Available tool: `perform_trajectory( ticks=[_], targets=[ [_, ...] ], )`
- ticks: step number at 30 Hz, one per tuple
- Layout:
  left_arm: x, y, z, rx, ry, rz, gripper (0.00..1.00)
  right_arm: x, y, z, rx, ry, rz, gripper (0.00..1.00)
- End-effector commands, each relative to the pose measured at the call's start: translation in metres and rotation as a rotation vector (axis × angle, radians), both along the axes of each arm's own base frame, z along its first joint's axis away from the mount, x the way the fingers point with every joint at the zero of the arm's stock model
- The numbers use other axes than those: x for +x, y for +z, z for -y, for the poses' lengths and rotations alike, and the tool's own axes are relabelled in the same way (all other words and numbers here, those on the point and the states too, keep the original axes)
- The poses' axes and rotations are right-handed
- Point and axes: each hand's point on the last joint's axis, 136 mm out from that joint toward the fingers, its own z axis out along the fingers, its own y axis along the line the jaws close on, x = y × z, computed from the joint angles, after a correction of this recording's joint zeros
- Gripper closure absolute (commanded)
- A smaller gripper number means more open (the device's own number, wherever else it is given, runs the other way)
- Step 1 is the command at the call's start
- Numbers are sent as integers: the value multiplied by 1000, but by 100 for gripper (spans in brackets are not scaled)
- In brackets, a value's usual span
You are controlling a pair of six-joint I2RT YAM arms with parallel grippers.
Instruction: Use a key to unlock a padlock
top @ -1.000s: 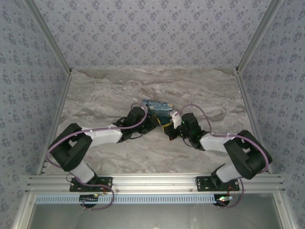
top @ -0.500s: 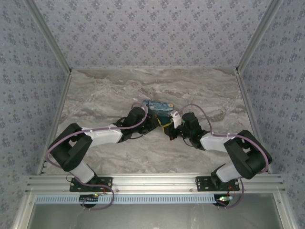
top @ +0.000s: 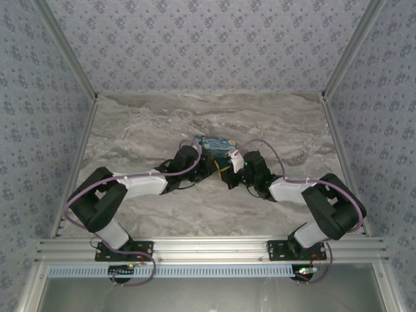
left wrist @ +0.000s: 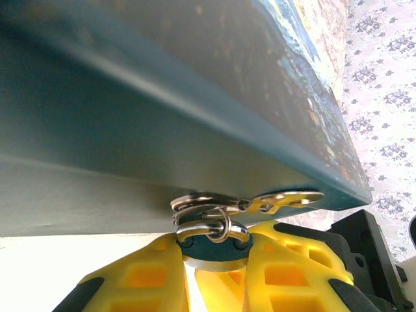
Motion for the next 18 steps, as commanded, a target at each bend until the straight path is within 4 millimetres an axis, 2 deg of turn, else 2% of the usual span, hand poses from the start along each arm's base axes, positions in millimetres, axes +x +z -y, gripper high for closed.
perform_trajectory(
  ticks=[1,6,9,18],
  targets=[
    [-21,12,29,-72,-140,-11,91,16,66,-31,141,73,181,100],
    [-18,12,23,-52,-125,3,85,12,41,-19,93,26,111,100],
    [-14,12,17,-40,-112,8,80,8,20,-8,59,-26,51,100],
    [-10,6,-10,-4,-49,2,63,-10,-30,16,-29,-124,-92,100]
  ],
)
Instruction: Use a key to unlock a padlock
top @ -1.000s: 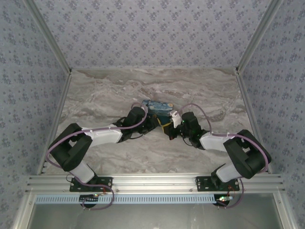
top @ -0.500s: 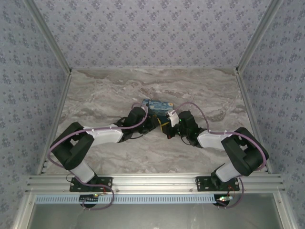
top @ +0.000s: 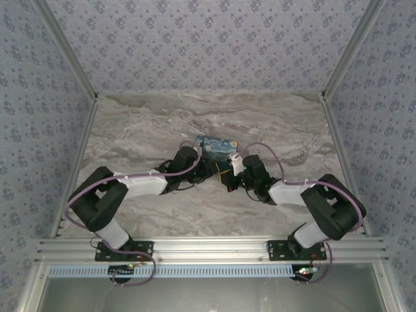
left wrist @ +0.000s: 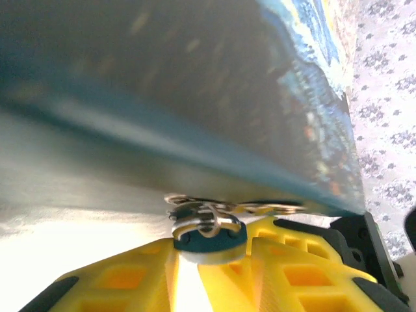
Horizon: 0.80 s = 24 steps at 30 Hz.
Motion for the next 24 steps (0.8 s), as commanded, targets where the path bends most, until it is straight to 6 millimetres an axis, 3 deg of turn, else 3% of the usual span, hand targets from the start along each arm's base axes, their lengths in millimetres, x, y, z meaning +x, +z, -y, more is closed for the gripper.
perform_trajectory(
  ticks=[1,7,12,20,24],
  targets=[
    [-4,15,-7,-21,-14,26,61,-4,-18,10,-27,-54,-50,100],
    [-10,13,-32,10,33,22,48,-19,-32,10,-40,-52,-114,100],
    [-18,11,-44,-8,60,16,46,-34,-34,1,-44,-37,-156,100],
    [-28,9,-21,-91,38,2,48,-44,-27,-2,12,-120,-254,100],
    [-30,-2,-14,-97,46,-23,50,-46,-22,0,55,-177,-294,100]
  ],
)
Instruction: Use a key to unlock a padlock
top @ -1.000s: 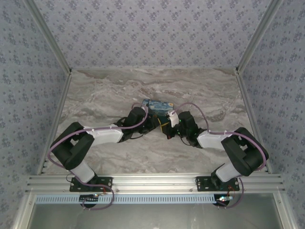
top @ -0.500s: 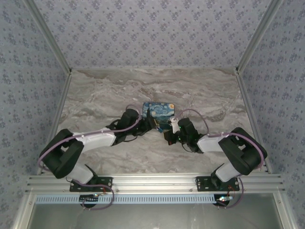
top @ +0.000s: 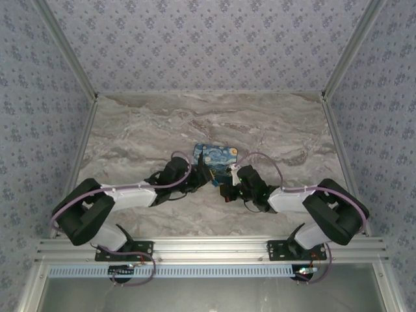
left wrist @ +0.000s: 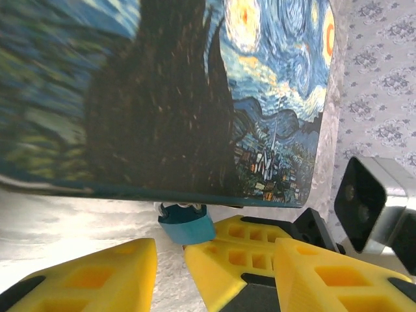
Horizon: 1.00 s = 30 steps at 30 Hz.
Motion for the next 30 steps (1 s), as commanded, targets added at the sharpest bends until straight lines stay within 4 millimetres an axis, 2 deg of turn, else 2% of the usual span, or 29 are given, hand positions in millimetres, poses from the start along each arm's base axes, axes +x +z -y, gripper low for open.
perform_trajectory(
  ticks=[1,6,13,24,30],
  targets=[
    [3,0,9,-44,23,-2,50,-3,1,6,25,-91,-65,100],
    [3,-11,10,-32,43,-25,47,-7,0,8,19,-107,-89,100],
    [2,-13,24,-72,30,-44,47,-10,3,2,65,-131,-154,100],
    [0,-18,36,-91,16,-68,56,-8,9,-2,131,-188,-224,100],
    [-1,-25,37,-80,17,-79,55,-7,16,-6,159,-196,-236,100]
  ],
)
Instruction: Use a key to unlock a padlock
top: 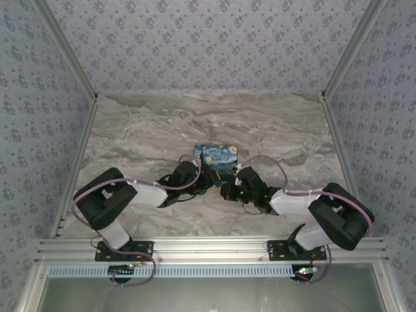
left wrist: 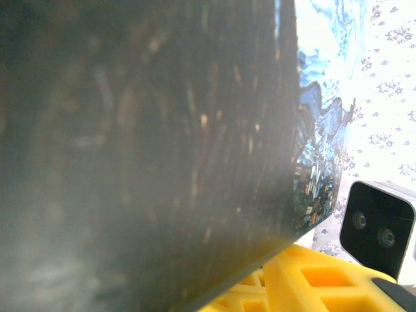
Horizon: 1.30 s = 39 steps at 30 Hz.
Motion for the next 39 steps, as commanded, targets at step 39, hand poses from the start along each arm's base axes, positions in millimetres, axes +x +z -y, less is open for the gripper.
perform_trajectory(
  ticks=[39],
  targets=[
    [-6,10,29,-130,-38,-36,68,11,25,6,120,-111,-26,100]
  ],
)
